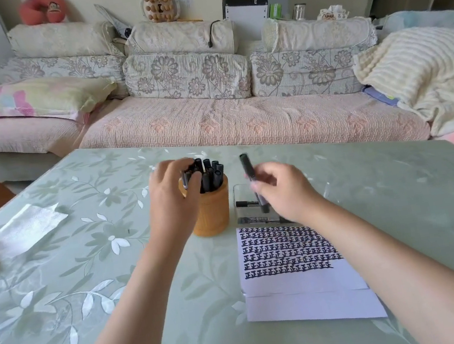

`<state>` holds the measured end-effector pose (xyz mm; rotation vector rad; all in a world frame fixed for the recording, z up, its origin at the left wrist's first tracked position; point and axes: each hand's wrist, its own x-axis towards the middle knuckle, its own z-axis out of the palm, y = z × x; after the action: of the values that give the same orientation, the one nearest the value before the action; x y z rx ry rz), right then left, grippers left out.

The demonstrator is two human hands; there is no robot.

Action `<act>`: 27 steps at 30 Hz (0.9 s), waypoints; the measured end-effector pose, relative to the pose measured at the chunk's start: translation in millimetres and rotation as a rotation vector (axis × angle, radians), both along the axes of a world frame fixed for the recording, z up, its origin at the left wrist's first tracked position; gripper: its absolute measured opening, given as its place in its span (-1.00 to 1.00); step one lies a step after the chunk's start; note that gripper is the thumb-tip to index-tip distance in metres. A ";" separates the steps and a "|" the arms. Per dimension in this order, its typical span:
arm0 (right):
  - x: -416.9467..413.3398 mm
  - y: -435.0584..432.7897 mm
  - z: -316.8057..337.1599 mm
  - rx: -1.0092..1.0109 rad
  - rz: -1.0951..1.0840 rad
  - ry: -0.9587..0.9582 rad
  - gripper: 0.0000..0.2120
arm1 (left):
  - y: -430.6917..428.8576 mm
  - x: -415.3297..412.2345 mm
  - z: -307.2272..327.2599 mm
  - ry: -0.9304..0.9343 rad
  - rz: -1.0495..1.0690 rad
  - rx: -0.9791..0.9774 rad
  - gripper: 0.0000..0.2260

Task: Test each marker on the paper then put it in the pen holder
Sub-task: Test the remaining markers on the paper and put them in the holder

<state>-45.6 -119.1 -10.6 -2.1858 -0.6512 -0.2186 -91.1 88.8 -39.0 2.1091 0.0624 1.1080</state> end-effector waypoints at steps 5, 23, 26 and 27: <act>30.9 27.5 18.8 0.278 -0.135 0.026 -0.93 | 8.9 7.6 -3.9 0.227 -0.070 -0.209 -0.51; 43.9 65.6 -2.5 0.058 0.049 -0.178 -0.55 | 9.1 26.4 -15.4 0.265 -0.160 -0.223 -0.39; 45.6 63.9 -3.9 0.095 0.004 -0.065 -0.74 | 6.8 24.3 -13.4 0.237 -0.209 -0.260 -0.41; 46.6 63.5 -7.1 0.109 0.029 0.003 -0.73 | 5.9 23.5 -12.4 0.216 -0.215 -0.243 -0.39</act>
<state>1.0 -55.6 -17.7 -2.0708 -0.6534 -0.2302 -67.6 94.7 -51.4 1.9563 0.0671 0.7063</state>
